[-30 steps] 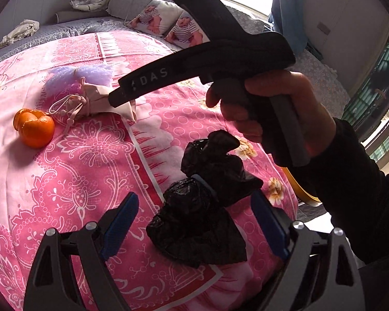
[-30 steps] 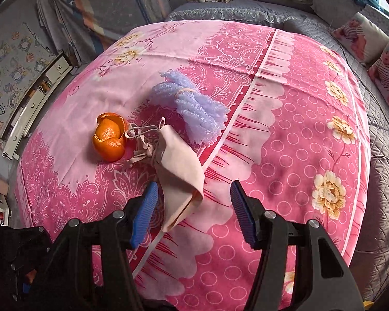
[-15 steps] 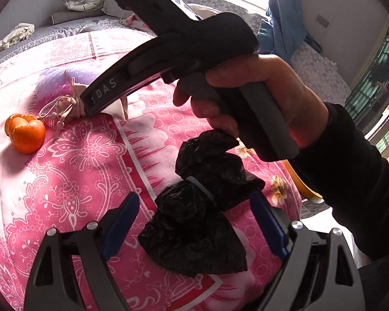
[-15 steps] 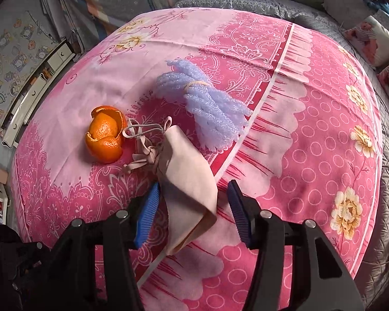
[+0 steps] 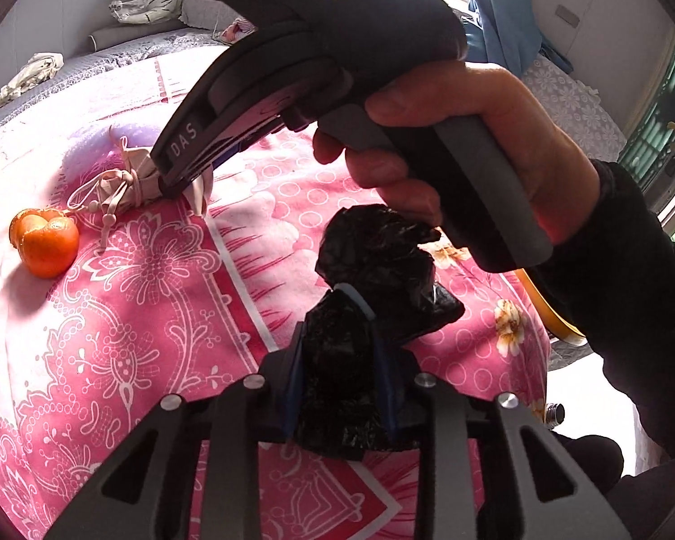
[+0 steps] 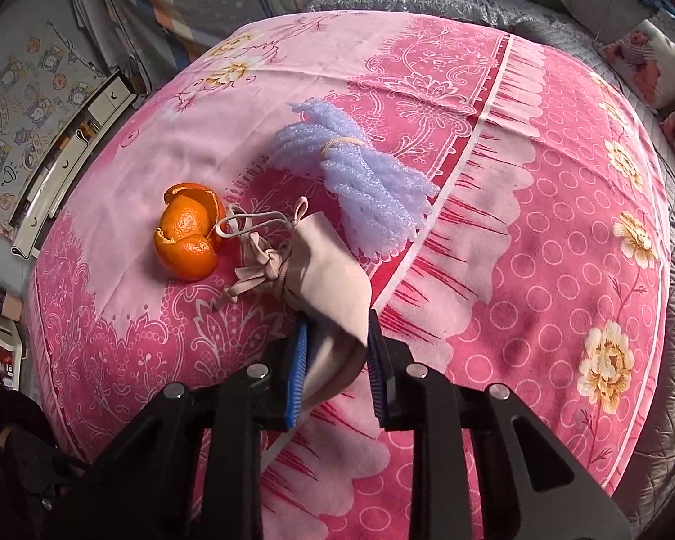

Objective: Collect trash
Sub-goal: 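Grasp the beige cloth pouch with the right tool while the left tool grasps the black bags, then carry the beige pouch and black bags over the bin with both tools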

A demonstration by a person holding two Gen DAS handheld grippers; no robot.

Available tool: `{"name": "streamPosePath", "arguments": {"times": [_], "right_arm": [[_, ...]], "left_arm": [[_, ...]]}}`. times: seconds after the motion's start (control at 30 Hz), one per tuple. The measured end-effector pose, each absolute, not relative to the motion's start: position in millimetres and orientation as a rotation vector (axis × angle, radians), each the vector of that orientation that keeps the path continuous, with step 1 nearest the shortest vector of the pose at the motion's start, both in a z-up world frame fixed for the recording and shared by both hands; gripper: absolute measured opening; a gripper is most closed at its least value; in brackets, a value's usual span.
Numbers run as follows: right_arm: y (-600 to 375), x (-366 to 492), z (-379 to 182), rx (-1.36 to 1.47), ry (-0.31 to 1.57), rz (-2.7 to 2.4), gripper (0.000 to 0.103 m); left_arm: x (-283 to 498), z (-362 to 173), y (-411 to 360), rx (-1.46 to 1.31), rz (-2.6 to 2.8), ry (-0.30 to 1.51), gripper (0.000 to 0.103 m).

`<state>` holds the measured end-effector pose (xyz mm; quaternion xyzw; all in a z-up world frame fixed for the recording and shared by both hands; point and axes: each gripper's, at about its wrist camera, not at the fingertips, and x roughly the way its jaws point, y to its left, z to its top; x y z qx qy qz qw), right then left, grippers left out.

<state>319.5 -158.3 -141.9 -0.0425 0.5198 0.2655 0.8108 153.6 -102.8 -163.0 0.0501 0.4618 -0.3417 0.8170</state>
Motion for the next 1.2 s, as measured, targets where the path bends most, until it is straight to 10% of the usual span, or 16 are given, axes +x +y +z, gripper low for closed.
{"name": "streamPosePath", "arguments": {"times": [1.2], "right_arm": [[-274.3, 253.0, -79.8, 0.148, 0.969, 0.412, 0.017]], "left_arm": [[104.1, -100.5, -94.7, 0.188, -0.719, 0.837, 0.025]]}}
